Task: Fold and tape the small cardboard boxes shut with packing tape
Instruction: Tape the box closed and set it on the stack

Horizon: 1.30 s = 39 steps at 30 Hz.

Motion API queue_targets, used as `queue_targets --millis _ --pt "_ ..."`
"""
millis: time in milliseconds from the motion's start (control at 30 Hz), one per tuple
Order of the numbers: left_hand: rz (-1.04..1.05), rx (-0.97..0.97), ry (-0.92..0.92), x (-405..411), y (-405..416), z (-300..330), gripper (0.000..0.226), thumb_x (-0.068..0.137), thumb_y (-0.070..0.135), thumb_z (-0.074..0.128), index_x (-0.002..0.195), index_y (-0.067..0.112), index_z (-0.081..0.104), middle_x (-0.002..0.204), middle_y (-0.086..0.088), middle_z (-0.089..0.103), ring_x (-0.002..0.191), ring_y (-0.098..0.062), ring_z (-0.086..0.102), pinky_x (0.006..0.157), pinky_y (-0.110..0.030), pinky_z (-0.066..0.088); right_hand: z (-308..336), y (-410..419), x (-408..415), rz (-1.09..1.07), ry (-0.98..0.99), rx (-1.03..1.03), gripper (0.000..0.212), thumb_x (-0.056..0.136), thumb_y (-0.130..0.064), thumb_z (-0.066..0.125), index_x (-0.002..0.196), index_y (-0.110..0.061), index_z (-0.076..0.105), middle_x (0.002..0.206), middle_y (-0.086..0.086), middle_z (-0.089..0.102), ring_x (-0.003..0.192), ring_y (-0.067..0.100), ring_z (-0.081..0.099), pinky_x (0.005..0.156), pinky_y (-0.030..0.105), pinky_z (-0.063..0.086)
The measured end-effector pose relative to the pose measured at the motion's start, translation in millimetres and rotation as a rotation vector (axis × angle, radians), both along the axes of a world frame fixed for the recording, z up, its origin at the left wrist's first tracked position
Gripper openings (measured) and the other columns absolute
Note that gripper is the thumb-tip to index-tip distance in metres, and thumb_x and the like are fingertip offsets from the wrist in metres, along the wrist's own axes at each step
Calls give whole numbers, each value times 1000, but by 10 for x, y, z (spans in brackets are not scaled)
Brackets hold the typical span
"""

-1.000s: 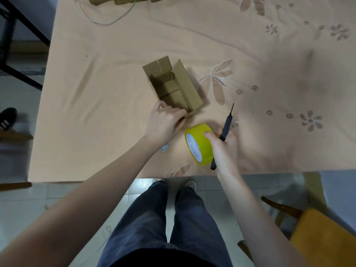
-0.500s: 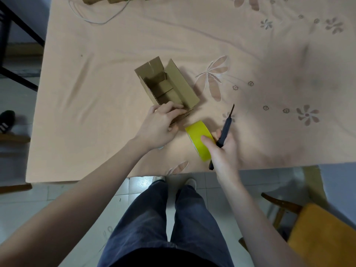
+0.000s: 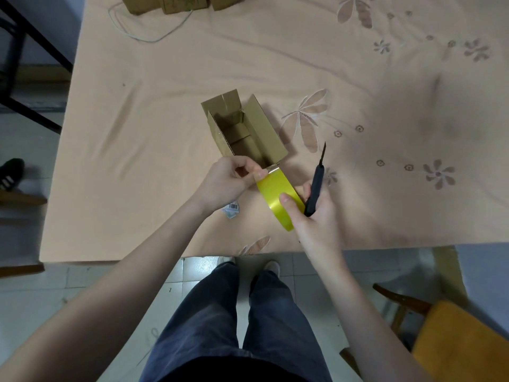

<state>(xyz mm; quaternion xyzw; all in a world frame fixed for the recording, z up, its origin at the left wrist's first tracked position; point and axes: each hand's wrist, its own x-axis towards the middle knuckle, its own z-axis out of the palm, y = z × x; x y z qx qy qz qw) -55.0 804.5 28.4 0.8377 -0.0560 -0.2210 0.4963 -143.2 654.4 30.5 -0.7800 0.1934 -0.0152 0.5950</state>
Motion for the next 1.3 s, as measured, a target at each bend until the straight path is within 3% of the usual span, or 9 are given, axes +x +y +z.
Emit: queue_targets --millis 133,233,333,433,567,667,833,1033,1300 --pt "-11 178 -68 29 19 3 17 89 29 64 73 23 62 79 -3 68 73 -17 53 76 -33 44 63 15 38 112 54 -233 29 85 -32 68 91 -21 42 72 -15 44 76 12 49 65 23 33" --pt "80 291 -143 89 27 10 27 87 34 65 62 34 53 75 7 64 83 -17 51 83 -38 43 84 -17 128 209 152 -445 36 87 -40 62 74 -21 34 65 -7 40 68 23 48 55 31 28" --pt "103 317 -146 167 -8 0 30 83 37 67 57 36 53 71 18 57 89 -17 51 89 -44 43 85 -82 276 184 201 -487 44 84 -41 65 64 -21 31 59 -4 38 53 14 41 46 28 27" --pt "165 324 -136 275 -67 -75 24 82 39 67 60 35 58 83 18 52 101 -19 48 89 -39 37 48 -86 460 178 223 -562 44 80 -44 68 68 -20 32 64 -6 41 58 13 43 51 30 26" --pt "201 411 -170 375 -129 -193 20 79 41 69 61 35 62 106 15 53 114 -15 38 87 -31 21 -57 -103 701 242 340 -536 40 77 -39 70 82 -11 41 79 3 47 79 25 52 65 32 37" --pt "173 492 -240 392 -168 -277 11 79 39 68 70 34 70 122 11 51 130 -16 30 111 -41 10 -106 -120 803 264 403 -462 36 77 -34 70 88 -8 48 83 4 51 83 26 55 68 30 39" --pt "128 577 -326 378 -139 -392 11 80 36 67 76 29 74 137 6 46 144 -18 12 113 -49 -10 -148 -84 872 268 468 -353 31 79 -28 71 85 -14 44 105 7 63 96 25 58 75 27 36" --pt "106 600 -353 375 -154 -458 12 81 37 68 75 29 73 141 6 45 146 -18 8 113 -49 -12 -157 -57 901 274 463 -371 26 79 -24 70 88 -13 47 80 -1 55 80 22 51 57 28 32" --pt "-47 726 -369 345 -170 -511 16 80 46 66 90 38 74 149 9 36 147 -23 -3 110 -57 -15 -200 -49 883 205 429 -251 37 79 -18 70 69 -20 34 71 -4 48 69 17 50 56 22 35"
